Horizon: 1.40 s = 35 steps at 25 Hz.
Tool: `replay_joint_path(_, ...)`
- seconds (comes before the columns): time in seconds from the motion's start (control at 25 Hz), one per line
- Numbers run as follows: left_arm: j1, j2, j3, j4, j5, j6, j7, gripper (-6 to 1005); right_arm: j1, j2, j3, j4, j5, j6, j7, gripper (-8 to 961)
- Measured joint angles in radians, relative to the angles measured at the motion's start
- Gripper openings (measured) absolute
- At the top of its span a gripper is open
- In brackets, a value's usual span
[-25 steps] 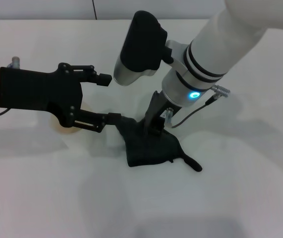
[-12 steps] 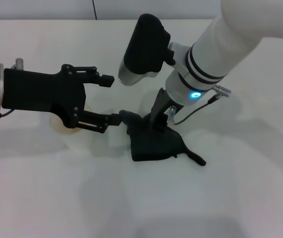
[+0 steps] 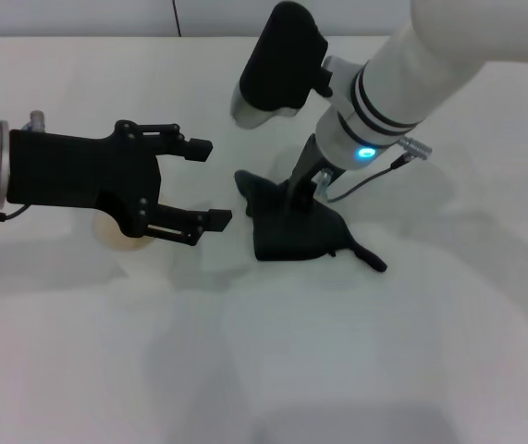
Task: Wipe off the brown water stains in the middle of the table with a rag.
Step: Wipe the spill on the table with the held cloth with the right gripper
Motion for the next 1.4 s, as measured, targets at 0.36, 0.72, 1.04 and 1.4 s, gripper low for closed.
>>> replay_joint_path(0.36,0.005,0.0,0.0,-0.003,-0.009,-0.002,0.007,886,0.017,0.0,-0.037,-0.022,0.017,-0.012,0.006,65)
replay_joint_path(0.72,0.009,0.0,0.001,-0.003,-0.009,-0.002,0.018,886,-0.001,0.0,-0.169,-0.14,0.099,-0.055,0.021,64)
replay_joint_path(1.04,0.01,0.0,0.005,-0.003,-0.009,-0.001,0.025,886,-0.057,0.0,-0.202,-0.271,0.103,-0.15,0.022,63)
replay_joint_path(1.4,0.009,0.0,0.013,-0.003,-0.009,-0.001,0.029,886,-0.05,0.0,-0.207,-0.239,0.099,-0.143,0.053,62)
